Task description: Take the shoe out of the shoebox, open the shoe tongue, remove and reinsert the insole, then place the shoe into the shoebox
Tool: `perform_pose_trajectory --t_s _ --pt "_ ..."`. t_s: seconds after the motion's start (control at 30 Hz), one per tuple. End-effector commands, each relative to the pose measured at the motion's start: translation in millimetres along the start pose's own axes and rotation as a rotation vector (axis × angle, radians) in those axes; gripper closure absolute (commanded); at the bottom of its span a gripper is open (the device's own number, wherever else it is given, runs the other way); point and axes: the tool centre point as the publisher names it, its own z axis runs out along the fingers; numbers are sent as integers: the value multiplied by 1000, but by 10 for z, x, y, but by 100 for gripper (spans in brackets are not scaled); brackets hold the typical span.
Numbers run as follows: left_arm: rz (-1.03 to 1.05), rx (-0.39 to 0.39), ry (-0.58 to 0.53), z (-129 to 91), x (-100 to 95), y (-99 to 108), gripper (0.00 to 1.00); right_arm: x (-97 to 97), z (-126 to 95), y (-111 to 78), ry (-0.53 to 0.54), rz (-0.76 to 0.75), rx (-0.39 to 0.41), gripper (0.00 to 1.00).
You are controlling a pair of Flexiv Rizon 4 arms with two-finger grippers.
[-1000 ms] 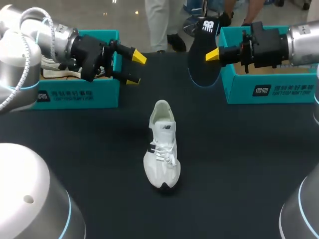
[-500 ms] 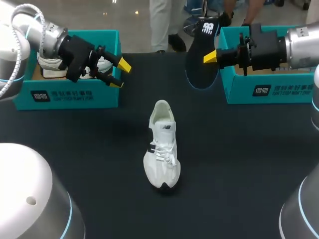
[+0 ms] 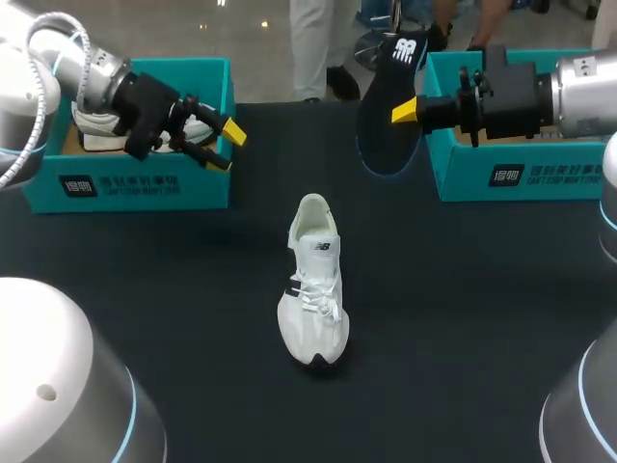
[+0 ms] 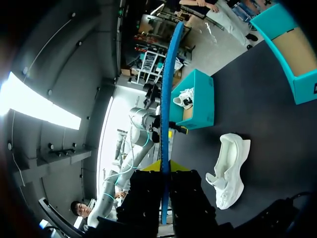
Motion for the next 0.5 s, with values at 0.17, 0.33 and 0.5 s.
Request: perform_pose_trajectory --t_s 0.17,0.33,0.5 --pt "-14 -11 -5 -50 10 7 0 16 67 29 -4 1 6 100" --pt "-14 -11 -5 -50 10 7 0 11 67 57 -6 -14 -6 100" --pt "-14 -11 -5 -50 10 7 0 37 95 173 -13 -95 -27 100"
